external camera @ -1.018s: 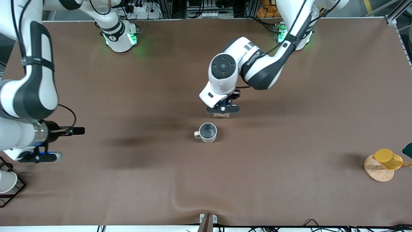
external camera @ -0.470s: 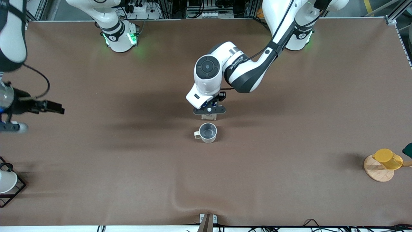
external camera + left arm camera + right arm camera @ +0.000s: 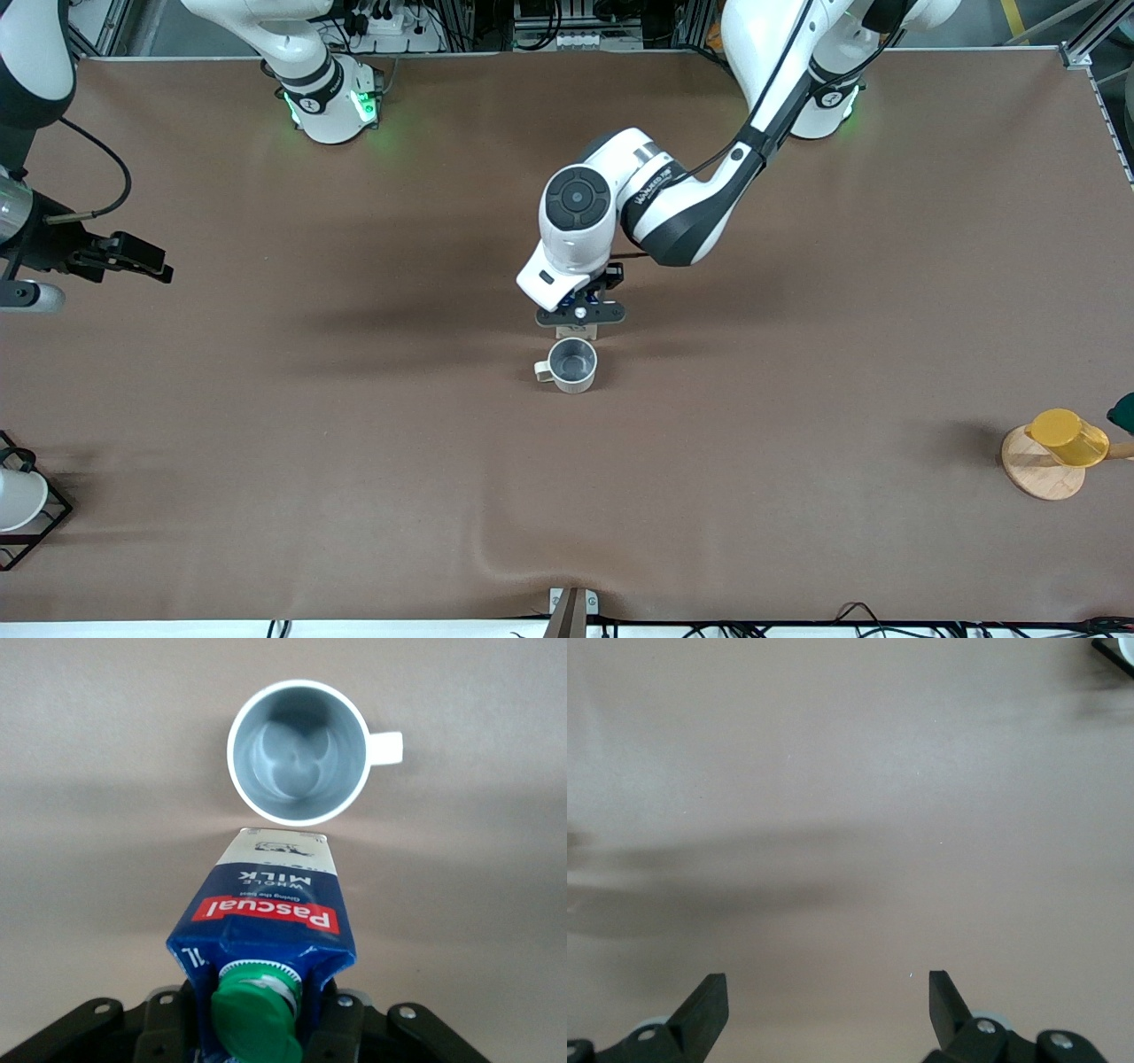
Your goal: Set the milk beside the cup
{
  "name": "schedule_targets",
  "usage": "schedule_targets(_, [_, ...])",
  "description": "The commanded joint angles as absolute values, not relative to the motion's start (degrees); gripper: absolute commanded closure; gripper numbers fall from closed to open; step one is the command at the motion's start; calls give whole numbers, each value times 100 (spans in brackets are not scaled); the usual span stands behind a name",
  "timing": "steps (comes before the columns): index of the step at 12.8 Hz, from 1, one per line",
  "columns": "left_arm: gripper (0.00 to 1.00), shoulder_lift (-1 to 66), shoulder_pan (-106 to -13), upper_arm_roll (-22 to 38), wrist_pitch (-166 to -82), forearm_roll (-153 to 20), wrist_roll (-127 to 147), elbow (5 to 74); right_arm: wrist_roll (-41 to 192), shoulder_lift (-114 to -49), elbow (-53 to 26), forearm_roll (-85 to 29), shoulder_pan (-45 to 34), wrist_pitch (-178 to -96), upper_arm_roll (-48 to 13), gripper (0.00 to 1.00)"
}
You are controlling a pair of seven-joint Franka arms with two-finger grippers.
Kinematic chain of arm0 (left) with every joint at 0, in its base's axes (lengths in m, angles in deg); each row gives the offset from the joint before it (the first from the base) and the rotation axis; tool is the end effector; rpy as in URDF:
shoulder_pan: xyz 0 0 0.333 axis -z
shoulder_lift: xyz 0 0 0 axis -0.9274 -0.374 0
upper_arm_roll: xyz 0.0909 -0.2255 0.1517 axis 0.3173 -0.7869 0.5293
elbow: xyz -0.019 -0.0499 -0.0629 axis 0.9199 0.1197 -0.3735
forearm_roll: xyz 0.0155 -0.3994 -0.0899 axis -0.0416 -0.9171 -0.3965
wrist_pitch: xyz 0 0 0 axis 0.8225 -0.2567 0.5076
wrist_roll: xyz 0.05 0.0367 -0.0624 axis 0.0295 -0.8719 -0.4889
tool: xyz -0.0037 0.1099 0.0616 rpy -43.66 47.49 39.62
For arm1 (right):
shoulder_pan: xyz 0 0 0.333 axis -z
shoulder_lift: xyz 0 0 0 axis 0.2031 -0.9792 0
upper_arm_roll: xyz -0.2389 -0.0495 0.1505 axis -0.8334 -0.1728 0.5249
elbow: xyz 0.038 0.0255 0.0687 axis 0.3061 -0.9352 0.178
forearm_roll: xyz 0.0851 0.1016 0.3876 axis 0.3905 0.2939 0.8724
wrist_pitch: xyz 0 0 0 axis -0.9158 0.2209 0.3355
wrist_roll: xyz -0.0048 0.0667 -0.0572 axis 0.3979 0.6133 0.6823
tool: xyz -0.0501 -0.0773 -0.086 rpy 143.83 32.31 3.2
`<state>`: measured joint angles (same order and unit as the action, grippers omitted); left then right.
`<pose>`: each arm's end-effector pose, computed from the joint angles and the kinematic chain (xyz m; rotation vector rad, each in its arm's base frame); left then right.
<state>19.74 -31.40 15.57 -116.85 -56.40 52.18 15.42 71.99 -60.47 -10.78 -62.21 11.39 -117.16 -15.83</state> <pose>0.5091 -0.5117 0.2941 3.1172 0.0911 -0.1753 0.5839 -0.0295 0.5110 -3.0977 0.0562 0.0643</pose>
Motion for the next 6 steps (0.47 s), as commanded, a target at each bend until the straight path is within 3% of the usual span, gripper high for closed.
schedule_targets(1, [53, 1911, -3121, 1583, -11677, -5581, 5326, 1400, 7131, -5921, -1059, -6181, 1268, -11793, -1453, 0])
schedule_targets(3, [47, 1893, -3121, 1592, -11686, -5581, 5326, 1408, 7122, -5939, -891, -6181, 1242, -11766, -1453, 0])
schedule_targets(4, [33, 1884, -3121, 1592, -11677, -5581, 5300, 1417, 7122, -5939, -873, -6190, 1242, -11775, -1453, 0])
schedule_targets(5, [11, 1876, -3112, 1592, -11686, -5581, 5308, 1417, 7122, -5948, -812, -6190, 1242, -11766, -1453, 0])
schedule_targets(6, [0, 1884, -3121, 1592, -11677, -5564, 5282, 1417, 7113, -5948, -811, -6190, 1251, -11766, -1453, 0])
